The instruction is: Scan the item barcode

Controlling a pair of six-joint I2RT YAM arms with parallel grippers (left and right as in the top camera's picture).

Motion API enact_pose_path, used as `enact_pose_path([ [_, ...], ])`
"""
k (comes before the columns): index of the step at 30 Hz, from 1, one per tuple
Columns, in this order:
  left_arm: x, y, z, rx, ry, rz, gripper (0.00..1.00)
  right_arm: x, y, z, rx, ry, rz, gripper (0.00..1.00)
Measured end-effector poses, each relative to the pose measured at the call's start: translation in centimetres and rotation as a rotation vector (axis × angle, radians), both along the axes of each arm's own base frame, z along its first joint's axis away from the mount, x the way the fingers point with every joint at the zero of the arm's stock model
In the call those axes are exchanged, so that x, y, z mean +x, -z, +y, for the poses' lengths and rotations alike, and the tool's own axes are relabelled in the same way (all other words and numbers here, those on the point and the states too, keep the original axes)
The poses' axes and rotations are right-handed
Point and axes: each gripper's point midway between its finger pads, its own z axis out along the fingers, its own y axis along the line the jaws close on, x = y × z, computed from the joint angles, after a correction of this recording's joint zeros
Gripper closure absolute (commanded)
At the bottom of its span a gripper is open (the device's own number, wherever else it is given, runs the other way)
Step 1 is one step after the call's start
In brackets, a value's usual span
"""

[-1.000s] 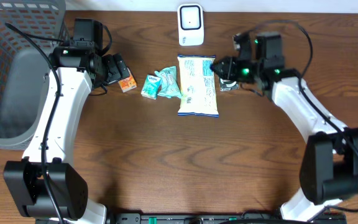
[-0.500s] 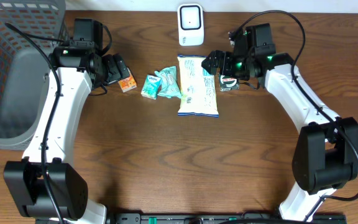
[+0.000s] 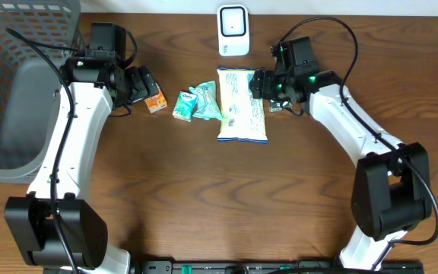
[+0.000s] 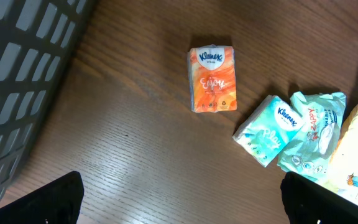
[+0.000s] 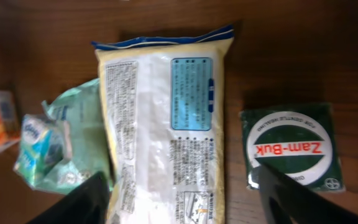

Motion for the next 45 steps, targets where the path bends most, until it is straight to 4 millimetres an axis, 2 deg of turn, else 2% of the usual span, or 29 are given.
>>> enact_pose_path([
  [5, 0.0, 0.0, 0.0, 0.0, 0.0, 0.0, 0.0, 0.5, -0.1, -0.4, -0.024, 0.024, -0.021, 0.65],
  [8, 0.0, 0.0, 0.0, 0.0, 0.0, 0.0, 0.0, 1.2, 0.0, -0.4, -0.027, 0.028, -0.045, 0.85],
  [13, 0.0, 0.0, 0.0, 0.0, 0.0, 0.0, 0.0, 1.6, 2.4, 0.5, -0.033, 0.025, -0.027, 0.99],
  [17, 0.0, 0.0, 0.0, 0.0, 0.0, 0.0, 0.0, 1.2, 5.6, 0.8, -0.041, 0.037, 0.037, 0.99],
  [21, 0.0, 0.0, 0.0, 0.0, 0.0, 0.0, 0.0, 1.1, 7.7, 0.1, -0.055, 0.059, 0.08, 0.99],
  [27, 0.0, 0.0, 0.0, 0.0, 0.0, 0.0, 0.0, 0.4, 9.2, -2.2, -0.134, 0.116, 0.133, 0.99],
  [33, 0.0, 0.0, 0.0, 0.0, 0.0, 0.0, 0.0, -0.2, 9.6, -5.8, -0.211, 0.19, 0.179, 0.99],
  [37, 0.0, 0.0, 0.0, 0.0, 0.0, 0.0, 0.0, -1.1, 8.7, -9.0, -0.27, 0.251, 0.213, 0.93],
  [39, 0.0, 0.0, 0.0, 0.0, 0.0, 0.0, 0.0, -1.1, 7.5, -9.9, -0.264, 0.267, 0.204, 0.82],
  [40, 0.0, 0.0, 0.0, 0.0, 0.0, 0.0, 0.0, -1.0, 6.8, -10.1, -0.254, 0.263, 0.193, 0.74],
  [42, 0.0, 0.0, 0.0, 0.0, 0.0, 0.0, 0.0, -0.5, 5.1, -10.0, -0.201, 0.238, 0.16, 0.48],
  [43, 0.0, 0.0, 0.0, 0.0, 0.0, 0.0, 0.0, -0.1, 4.2, -9.7, -0.165, 0.215, 0.134, 0.25],
  [45, 0.0, 0.0, 0.0, 0.0, 0.0, 0.0, 0.0, 0.4, 3.1, -8.7, -0.105, 0.17, 0.104, 0.04],
])
